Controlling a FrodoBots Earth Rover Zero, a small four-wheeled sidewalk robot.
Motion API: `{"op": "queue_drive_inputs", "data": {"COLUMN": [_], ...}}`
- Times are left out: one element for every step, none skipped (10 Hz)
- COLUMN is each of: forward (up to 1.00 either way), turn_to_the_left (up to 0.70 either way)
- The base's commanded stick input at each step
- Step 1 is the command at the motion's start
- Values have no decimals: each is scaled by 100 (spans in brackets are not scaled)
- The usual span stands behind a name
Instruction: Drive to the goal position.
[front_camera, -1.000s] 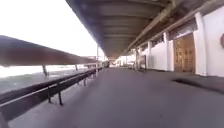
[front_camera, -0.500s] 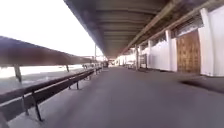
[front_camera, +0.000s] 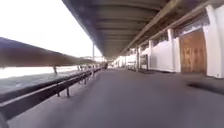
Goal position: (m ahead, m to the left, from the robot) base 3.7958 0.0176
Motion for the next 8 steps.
{"op": "queue_drive_inputs", "data": {"forward": [100,100,100,100,100,100,100,100], "turn_to_the_left": [1,1,1,1,1,1,1,1]}}
